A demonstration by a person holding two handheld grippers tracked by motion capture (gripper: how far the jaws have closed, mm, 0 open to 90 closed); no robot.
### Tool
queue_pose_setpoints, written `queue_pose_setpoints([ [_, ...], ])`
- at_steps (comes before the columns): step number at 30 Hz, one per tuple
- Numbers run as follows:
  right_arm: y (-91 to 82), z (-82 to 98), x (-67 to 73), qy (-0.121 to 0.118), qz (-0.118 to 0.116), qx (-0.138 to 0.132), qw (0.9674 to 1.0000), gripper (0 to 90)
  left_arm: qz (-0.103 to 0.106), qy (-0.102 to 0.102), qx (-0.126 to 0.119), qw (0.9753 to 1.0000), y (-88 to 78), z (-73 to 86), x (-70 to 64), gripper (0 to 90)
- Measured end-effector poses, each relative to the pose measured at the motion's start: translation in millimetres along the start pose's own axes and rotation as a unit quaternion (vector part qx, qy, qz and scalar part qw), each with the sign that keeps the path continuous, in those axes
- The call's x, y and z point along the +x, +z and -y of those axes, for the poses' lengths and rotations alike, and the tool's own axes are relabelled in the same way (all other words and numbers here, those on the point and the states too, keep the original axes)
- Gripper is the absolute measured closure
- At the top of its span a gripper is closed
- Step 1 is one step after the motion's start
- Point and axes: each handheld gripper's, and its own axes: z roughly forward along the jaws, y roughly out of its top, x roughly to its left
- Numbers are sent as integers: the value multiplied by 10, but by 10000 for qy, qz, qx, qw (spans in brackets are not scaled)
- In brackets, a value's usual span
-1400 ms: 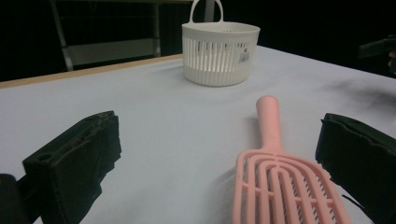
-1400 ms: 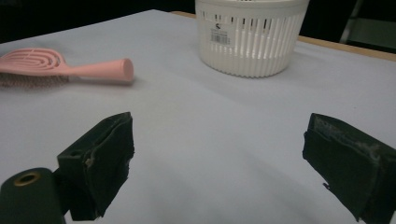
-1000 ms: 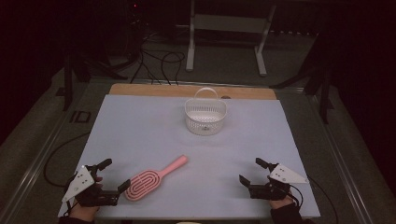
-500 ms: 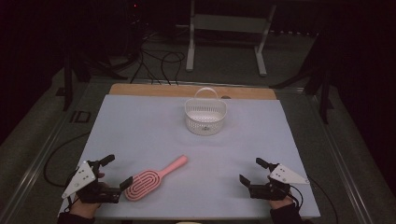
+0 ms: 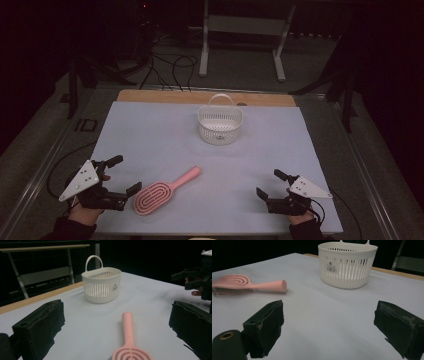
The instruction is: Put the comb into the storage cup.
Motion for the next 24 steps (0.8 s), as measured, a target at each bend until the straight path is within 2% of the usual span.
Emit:
queue_pose_setpoints([
  [5, -1, -2, 3, 20, -4, -3, 10000, 88, 57, 60, 21, 10000, 12, -79, 9, 0],
  [9, 3, -2, 6, 17, -19, -3, 10000, 88, 186, 112, 68, 9997, 57, -157, 3, 0],
  [16, 7, -2, 11, 19, -31, -4, 10000, 89, 417, 133, 227, 9988, 203, -266, -25, 0],
  [21, 0, -2, 8, 38, -54, -14, 10000, 89, 610, 67, 342, 9975, 316, -365, -32, 0],
  [24, -1, -3, 7, 41, -58, -19, 10000, 89, 641, 88, 360, 9973, 357, -384, -34, 0],
])
